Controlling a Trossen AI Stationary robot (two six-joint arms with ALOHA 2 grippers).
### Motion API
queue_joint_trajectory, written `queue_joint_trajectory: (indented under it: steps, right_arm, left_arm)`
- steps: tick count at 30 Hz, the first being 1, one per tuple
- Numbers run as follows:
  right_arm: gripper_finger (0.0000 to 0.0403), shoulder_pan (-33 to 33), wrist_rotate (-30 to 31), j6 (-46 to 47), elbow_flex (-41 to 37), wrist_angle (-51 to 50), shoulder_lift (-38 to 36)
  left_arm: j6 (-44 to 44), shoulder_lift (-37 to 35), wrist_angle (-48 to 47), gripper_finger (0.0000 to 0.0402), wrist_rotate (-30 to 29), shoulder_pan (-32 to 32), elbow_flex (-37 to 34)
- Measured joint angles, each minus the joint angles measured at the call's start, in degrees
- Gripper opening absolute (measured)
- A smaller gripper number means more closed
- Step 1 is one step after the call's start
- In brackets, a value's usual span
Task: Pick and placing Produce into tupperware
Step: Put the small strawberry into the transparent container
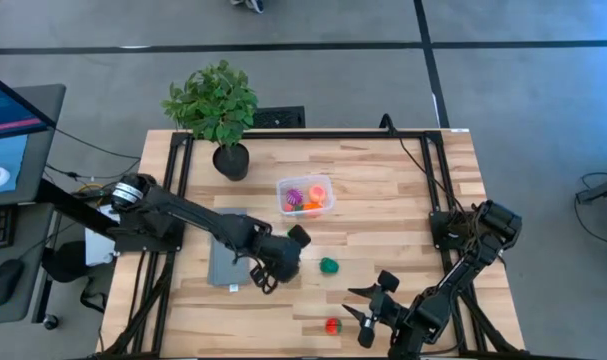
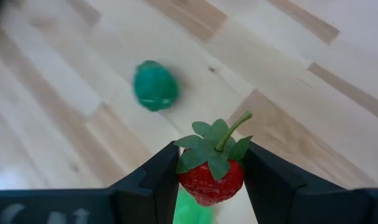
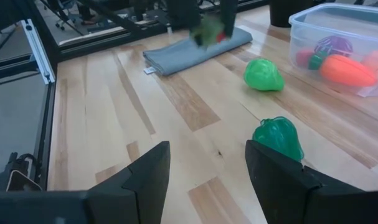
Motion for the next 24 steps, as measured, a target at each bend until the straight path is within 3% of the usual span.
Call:
queue_joint_trajectory:
  steps: [10, 24]
  right_arm:
    - [0.0233, 0.01, 0.0, 0.09, 0.02, 0.05, 0.0]
    - [0.0233, 0.01, 0.0, 0.09, 0.02, 0.04, 0.0]
  left_arm:
    - [0.09, -9.8, 2.3, 0.0146, 4.63, 5.88, 0.02]
    - [-2.24, -14.4, 8.95, 0.0146, 21.85, 18.85, 0.04]
